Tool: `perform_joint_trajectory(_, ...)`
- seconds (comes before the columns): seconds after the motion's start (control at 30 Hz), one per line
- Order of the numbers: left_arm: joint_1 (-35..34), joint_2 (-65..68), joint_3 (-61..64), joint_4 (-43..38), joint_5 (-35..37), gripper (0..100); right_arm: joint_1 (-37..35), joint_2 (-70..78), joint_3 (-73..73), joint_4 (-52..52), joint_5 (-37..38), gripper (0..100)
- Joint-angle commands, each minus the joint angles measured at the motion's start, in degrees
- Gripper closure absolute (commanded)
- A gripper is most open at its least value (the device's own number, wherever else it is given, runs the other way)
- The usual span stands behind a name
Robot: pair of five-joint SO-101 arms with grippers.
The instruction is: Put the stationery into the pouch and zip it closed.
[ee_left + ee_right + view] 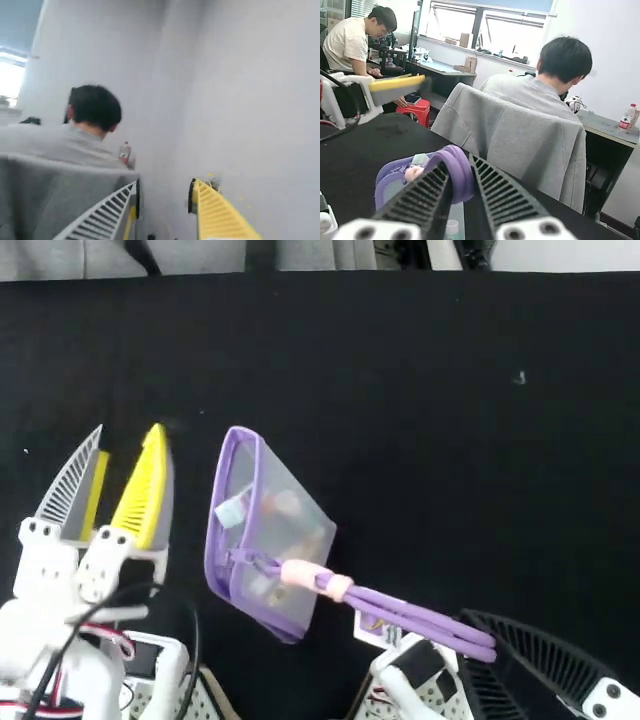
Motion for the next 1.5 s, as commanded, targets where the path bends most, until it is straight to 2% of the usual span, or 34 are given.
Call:
perform_joint_trajectory(0.0,-4.7,0.4,0.7,8.2,-0.1,82,1.1,0.3,0.5,0.7,0.7,98.8)
perform_joint_trajectory(0.2,0.3,0.4,1.2,17.4,-2.1,81,1.1,0.3,0.5,0.7,0.7,98.8)
perform_joint_trajectory(0.33,7.3,0.4,-2.6,24.7,-14.2,82,1.1,0.0,0.5,0.7,0.7,98.8)
perform_joint_trajectory(0.43,11.5,0.4,-7.4,32.1,-18.7,82,1.1,0.0,0.5,0.6,0.7,98.8)
perform_joint_trajectory(0.53,12.8,0.4,-11.6,37.5,-19.4,82,1.1,0.0,0.5,0.6,0.7,98.8)
perform_joint_trajectory(0.67,12.6,0.4,-11.3,39.6,-22.3,82,1.1,0.0,0.5,0.6,0.7,98.8)
perform_joint_trajectory(0.77,12.8,0.4,-7.0,37.5,-24.2,82,1.1,0.0,0.5,0.6,0.7,98.8)
perform_joint_trajectory(1.07,12.4,0.9,10.4,13.5,-24.5,82,1.1,-0.1,0.1,1.3,0.7,98.8)
perform_joint_trajectory(1.3,12.4,1.8,7.7,5.0,-24.5,82,1.1,-0.1,0.4,1.5,0.7,98.8)
perform_joint_trajectory(1.4,12.4,6.7,5.1,3.2,-25.0,82,1.1,-0.2,0.5,1.6,0.7,98.8)
perform_joint_trajectory(1.47,12.4,12.2,2.0,3.0,-27.7,82,1.1,-1.1,0.6,1.6,0.8,98.8)
